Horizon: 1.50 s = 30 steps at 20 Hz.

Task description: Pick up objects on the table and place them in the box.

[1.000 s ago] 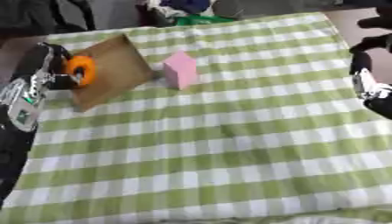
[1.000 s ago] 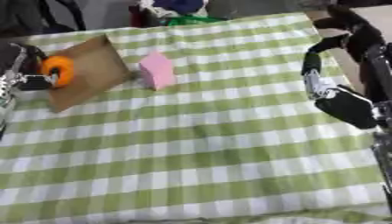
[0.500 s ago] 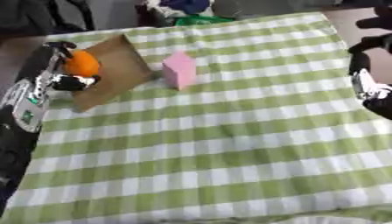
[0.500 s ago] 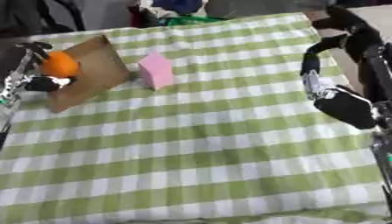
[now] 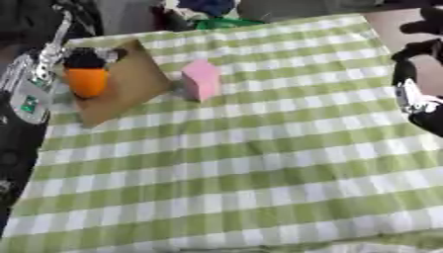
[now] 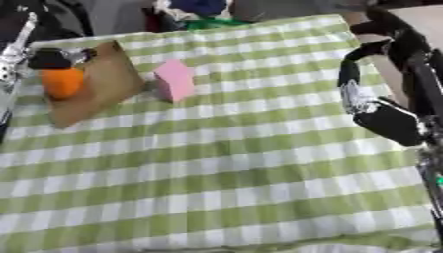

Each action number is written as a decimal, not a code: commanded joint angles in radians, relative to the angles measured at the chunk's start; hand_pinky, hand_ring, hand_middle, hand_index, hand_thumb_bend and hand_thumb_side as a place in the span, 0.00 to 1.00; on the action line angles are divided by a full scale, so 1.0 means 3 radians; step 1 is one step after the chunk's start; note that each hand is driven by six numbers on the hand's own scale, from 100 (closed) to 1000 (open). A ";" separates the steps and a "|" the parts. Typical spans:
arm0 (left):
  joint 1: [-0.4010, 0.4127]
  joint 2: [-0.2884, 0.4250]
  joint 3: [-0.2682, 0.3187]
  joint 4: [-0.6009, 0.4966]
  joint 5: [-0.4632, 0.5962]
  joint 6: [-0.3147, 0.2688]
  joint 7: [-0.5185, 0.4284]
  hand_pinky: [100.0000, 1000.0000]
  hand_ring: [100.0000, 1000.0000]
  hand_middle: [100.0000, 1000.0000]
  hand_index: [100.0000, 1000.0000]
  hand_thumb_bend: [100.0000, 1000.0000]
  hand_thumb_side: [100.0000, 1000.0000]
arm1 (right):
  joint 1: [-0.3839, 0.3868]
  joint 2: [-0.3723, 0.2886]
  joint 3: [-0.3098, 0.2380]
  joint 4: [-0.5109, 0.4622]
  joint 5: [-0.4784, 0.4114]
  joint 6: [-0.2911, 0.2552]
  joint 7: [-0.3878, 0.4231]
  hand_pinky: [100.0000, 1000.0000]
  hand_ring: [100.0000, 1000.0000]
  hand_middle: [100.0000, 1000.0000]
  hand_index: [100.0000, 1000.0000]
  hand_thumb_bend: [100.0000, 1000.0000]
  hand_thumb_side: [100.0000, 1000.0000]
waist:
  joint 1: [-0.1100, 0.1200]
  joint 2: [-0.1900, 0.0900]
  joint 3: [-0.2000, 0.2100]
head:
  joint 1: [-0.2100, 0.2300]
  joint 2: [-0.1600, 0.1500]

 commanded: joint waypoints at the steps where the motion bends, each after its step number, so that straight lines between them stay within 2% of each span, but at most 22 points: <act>1: -0.0199 -0.0013 -0.0160 0.0114 -0.0004 -0.0316 -0.0333 0.67 0.66 0.62 0.82 0.62 0.25 | -0.0046 -0.0037 0.0000 -0.0044 -0.0033 -0.0007 0.0021 0.81 0.62 0.77 0.96 0.00 0.28 | -0.0007 -0.0064 -0.0020 | 0.0022 0.0017; 4: -0.0375 -0.0081 -0.0251 0.0401 -0.0146 -0.0666 -0.0598 0.71 0.68 0.63 0.82 0.61 0.21 | -0.0051 -0.0038 0.0007 -0.0045 -0.0041 -0.0010 0.0032 0.81 0.62 0.77 0.96 0.00 0.29 | -0.0002 -0.0067 -0.0056 | 0.0039 0.0017; 6: -0.0468 -0.0134 -0.0283 0.0596 -0.0260 -0.0817 -0.0697 0.72 0.68 0.63 0.83 0.60 0.21 | -0.0055 -0.0038 0.0011 -0.0045 -0.0046 -0.0012 0.0039 0.81 0.62 0.77 0.96 0.00 0.29 | 0.0003 -0.0069 -0.0077 | 0.0046 0.0017; 12: -0.0593 -0.0270 -0.0343 0.0813 -0.0391 -0.0994 -0.0858 0.70 0.66 0.63 0.83 0.63 0.24 | -0.0059 -0.0035 0.0019 -0.0040 -0.0051 -0.0016 0.0053 0.81 0.62 0.77 0.96 0.00 0.29 | 0.0017 -0.0066 -0.0115 | 0.0052 0.0017; 19: -0.0609 -0.0327 -0.0400 0.0755 -0.0212 -0.0949 -0.0999 0.68 0.63 0.62 0.84 0.67 0.31 | -0.0060 -0.0032 0.0023 -0.0034 -0.0056 -0.0019 0.0060 0.81 0.62 0.77 0.96 0.00 0.29 | 0.0025 -0.0070 -0.0119 | 0.0052 0.0017; 24: -0.0607 -0.0378 -0.0414 0.0746 -0.0241 -0.0786 -0.0975 0.66 0.62 0.61 0.84 0.71 0.35 | -0.0059 -0.0030 0.0027 -0.0033 -0.0059 -0.0023 0.0068 0.81 0.62 0.77 0.96 0.00 0.29 | 0.0023 -0.0071 -0.0125 | 0.0051 0.0017; 30: -0.0593 -0.0476 -0.0413 0.0806 -0.0368 -0.0592 -0.0820 0.63 0.58 0.59 0.83 0.68 0.34 | -0.0062 -0.0025 0.0031 -0.0033 -0.0062 -0.0026 0.0074 0.81 0.62 0.77 0.96 0.00 0.30 | 0.0016 -0.0063 -0.0140 | 0.0056 0.0017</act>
